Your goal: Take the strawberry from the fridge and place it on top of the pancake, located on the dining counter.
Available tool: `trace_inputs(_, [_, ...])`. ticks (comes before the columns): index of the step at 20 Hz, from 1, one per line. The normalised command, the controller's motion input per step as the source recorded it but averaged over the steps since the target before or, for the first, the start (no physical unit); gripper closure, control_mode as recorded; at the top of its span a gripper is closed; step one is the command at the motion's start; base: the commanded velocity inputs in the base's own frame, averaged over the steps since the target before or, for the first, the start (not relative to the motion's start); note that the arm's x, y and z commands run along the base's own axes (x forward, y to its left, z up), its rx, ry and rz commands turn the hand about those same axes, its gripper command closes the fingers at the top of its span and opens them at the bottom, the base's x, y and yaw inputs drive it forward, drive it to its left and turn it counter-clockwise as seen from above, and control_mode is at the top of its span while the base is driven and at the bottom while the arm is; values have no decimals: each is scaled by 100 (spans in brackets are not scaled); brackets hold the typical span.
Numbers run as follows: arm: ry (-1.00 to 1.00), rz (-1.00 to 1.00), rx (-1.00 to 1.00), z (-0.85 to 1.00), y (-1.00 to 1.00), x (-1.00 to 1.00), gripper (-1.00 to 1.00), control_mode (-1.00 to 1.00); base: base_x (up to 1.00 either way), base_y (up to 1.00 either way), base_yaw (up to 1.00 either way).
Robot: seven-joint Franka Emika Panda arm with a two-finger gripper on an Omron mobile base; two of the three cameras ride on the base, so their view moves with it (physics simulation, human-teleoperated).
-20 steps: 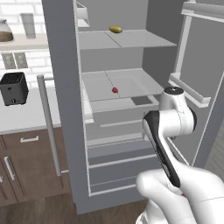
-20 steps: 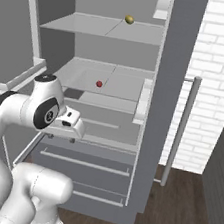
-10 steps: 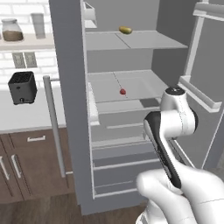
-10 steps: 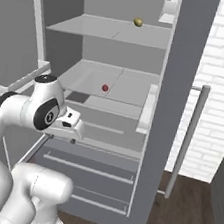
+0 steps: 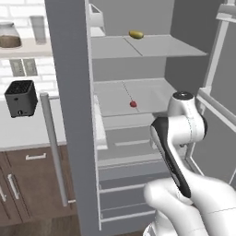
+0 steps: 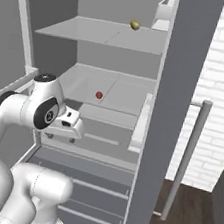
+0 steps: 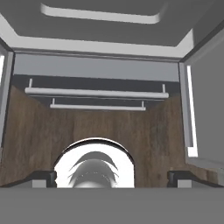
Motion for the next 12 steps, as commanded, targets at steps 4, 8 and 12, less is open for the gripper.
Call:
trace_inputs(4, [0,0,0,0,0,0,-100,100,46,2,-25])
trace_inputs(8, [0,0,0,0,0,0,-100,100,38,5,-24])
trace_inputs(12, [0,0,0,0,0,0,-100,100,42,7,-5])
